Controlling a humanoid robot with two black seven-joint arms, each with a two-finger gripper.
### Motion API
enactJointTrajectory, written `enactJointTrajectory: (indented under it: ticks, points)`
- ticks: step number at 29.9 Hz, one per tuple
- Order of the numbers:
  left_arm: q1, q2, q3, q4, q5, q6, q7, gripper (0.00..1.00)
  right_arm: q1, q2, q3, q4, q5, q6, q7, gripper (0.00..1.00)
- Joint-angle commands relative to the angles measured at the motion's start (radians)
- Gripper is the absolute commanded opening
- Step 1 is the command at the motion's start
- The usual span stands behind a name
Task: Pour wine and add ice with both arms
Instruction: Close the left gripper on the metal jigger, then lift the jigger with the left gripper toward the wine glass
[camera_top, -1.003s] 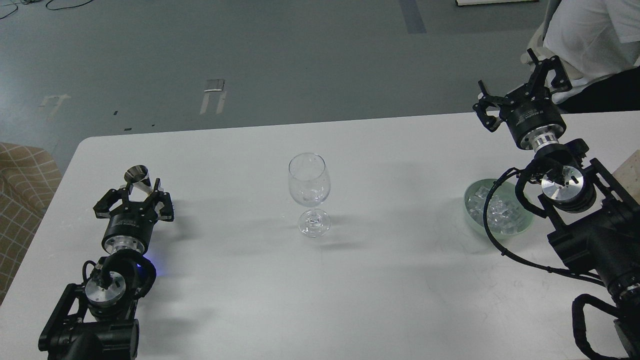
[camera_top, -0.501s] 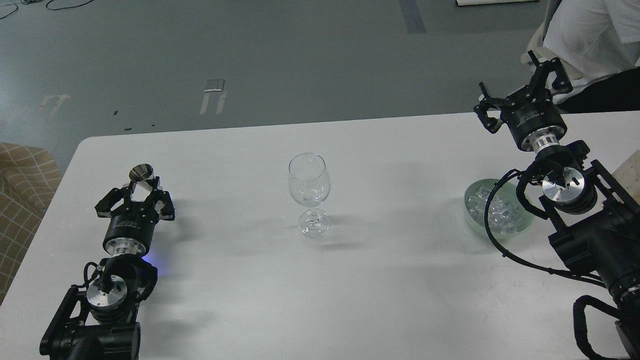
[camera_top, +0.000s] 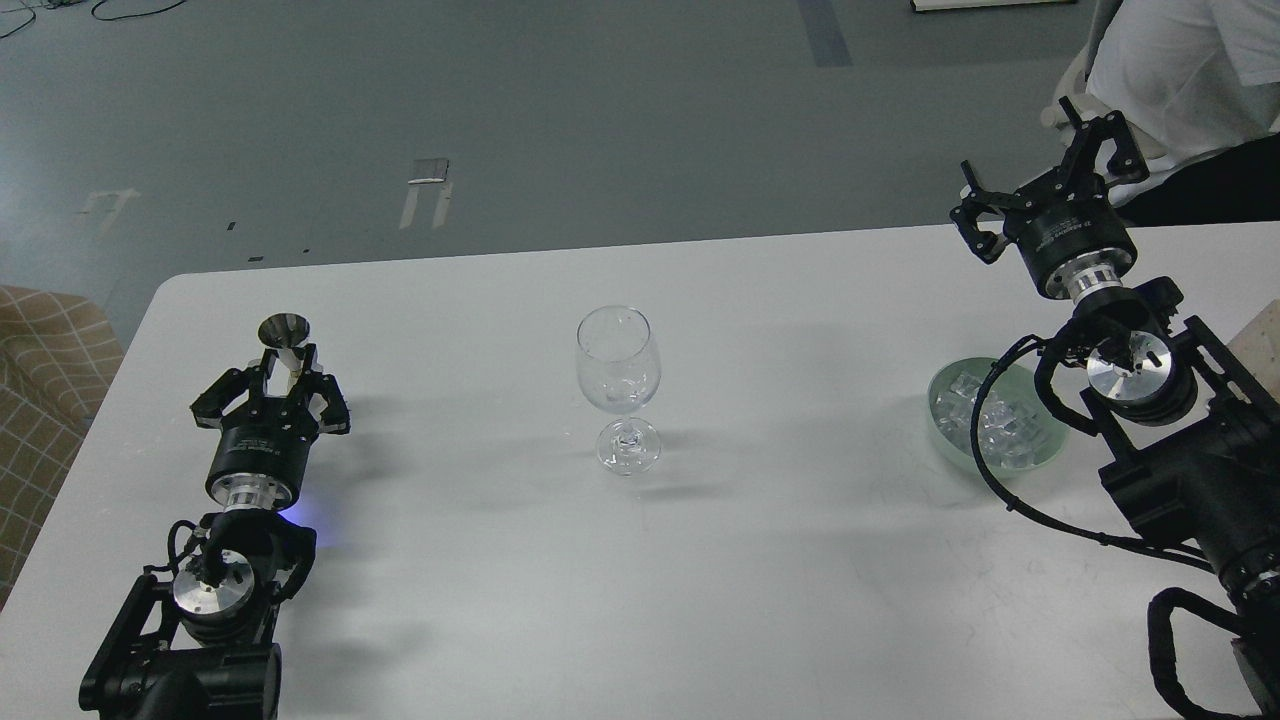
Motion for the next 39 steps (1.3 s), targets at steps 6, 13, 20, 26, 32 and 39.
enactJointTrajectory:
  ticks: [6, 13, 20, 26, 32, 39]
  points:
    - [0.004, -0.001, 0.001, -0.012, -0.001, -0.003, 0.000, 0.37, -0.003, -0.002, 0.000, 0.000, 0.000, 0.000, 0.000, 1.00]
    - [0.009, -0.001, -0.002, -0.026, -0.009, -0.022, 0.000, 0.35, -0.003, 0.000, 0.000, 0.000, 0.000, 0.002, 0.000, 1.00]
    - [0.032, 0.002, 0.007, -0.043, -0.031, -0.037, 0.002, 0.34, -0.009, 0.000, 0.000, 0.000, 0.000, 0.000, 0.000, 1.00]
    - [0.047, 0.005, 0.007, -0.060, -0.031, -0.052, 0.003, 0.33, -0.011, 0.000, 0.000, 0.000, 0.000, 0.002, 0.000, 1.00]
    - [0.049, 0.006, 0.007, -0.072, -0.032, -0.054, 0.006, 0.26, -0.011, 0.000, 0.000, 0.002, 0.000, 0.002, 0.000, 1.00]
    - [0.069, 0.005, 0.006, -0.121, -0.032, -0.052, 0.006, 0.24, -0.012, -0.002, 0.000, 0.000, 0.000, 0.000, 0.000, 1.00]
